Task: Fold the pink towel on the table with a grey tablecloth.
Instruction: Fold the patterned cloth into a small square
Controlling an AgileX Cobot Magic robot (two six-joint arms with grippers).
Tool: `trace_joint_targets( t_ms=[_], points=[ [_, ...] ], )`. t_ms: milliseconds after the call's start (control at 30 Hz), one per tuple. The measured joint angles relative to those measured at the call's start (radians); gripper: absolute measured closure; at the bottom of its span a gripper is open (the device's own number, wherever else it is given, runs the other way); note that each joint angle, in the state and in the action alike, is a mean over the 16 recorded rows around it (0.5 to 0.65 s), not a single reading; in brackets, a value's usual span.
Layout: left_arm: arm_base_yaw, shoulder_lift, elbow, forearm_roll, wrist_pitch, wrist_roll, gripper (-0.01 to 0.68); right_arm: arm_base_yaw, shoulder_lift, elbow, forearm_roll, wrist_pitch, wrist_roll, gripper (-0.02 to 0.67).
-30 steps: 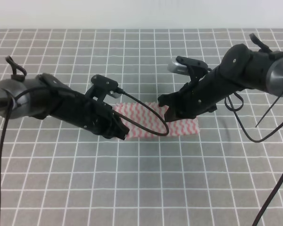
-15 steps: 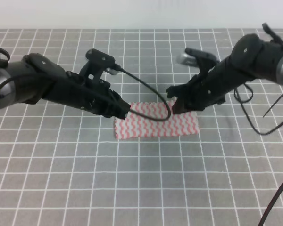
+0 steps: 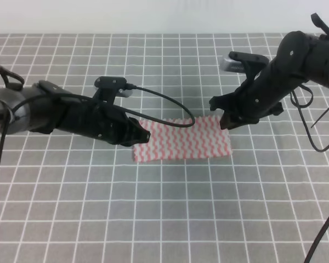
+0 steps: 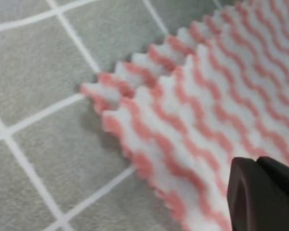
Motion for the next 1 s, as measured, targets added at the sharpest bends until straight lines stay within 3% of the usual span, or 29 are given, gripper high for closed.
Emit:
trace_joint_targets(
  t_ms=[367, 1000],
  points=[
    [0.001, 0.022, -0.001, -0.011, -0.018, 0.0, 0.675, -0.003, 0.035, 0.0, 0.016, -0.026, 0.001, 0.359],
    [0.001, 0.023, -0.001, -0.013, -0.004, 0.0, 0.675, -0.003, 0.044, 0.0, 0.022, -0.053, 0.001, 0.334]
  ],
)
